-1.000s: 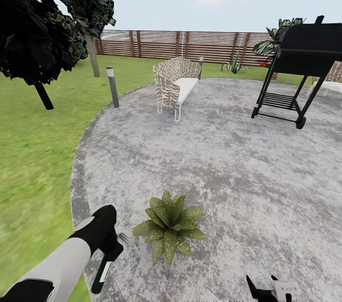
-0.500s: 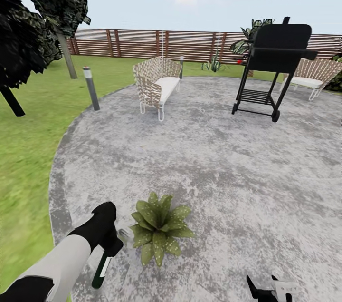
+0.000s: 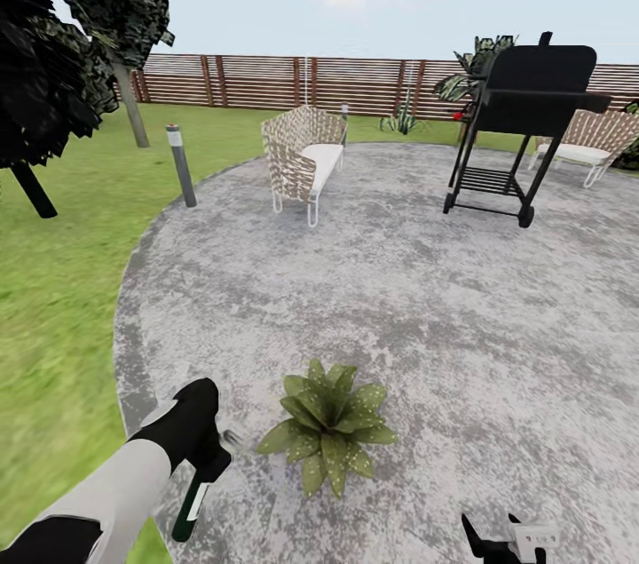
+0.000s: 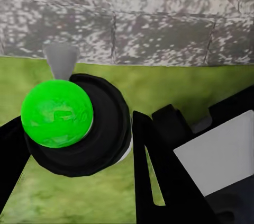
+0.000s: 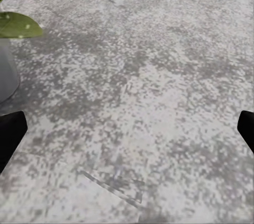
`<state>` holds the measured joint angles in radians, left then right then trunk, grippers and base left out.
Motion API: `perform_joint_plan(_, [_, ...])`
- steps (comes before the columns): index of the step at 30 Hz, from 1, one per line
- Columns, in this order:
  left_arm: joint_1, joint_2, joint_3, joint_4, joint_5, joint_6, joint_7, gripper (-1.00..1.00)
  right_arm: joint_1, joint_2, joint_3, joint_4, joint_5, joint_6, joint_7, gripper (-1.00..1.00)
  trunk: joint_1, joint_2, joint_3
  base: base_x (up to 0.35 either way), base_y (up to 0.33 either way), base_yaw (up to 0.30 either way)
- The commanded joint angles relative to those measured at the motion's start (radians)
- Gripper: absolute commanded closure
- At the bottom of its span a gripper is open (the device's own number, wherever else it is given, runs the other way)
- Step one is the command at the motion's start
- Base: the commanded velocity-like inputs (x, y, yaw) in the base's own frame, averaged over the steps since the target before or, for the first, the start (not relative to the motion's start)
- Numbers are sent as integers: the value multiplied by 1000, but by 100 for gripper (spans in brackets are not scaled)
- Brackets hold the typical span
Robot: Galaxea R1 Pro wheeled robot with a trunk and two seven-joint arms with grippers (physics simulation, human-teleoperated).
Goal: Pick up the pesticide atomizer in the garden and spray insectifuge to fully cover both potted plants in the garden.
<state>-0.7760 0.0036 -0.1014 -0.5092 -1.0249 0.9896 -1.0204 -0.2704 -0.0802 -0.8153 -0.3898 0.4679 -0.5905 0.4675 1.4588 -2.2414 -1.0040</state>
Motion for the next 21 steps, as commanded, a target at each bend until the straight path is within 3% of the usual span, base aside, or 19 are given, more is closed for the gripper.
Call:
perform_joint_plan(1, [0,1,-3,-2,-9,3,-10,100,-1,0,-8,0,5,-3,8,-100,0,0,-1,36,311,-102])
perform_joint_plan(12, [-1,1,-3,-2,-9,2,-10,100,-1,0,-8,1,5,-3,6,-100,0,0,5,117,311,-263])
perform_joint_plan(21, [-2,1,-1,-2,-9,0,-10,100,-1,0,-8,2,5,-3,5,-100,0,0,10,230,239,-282])
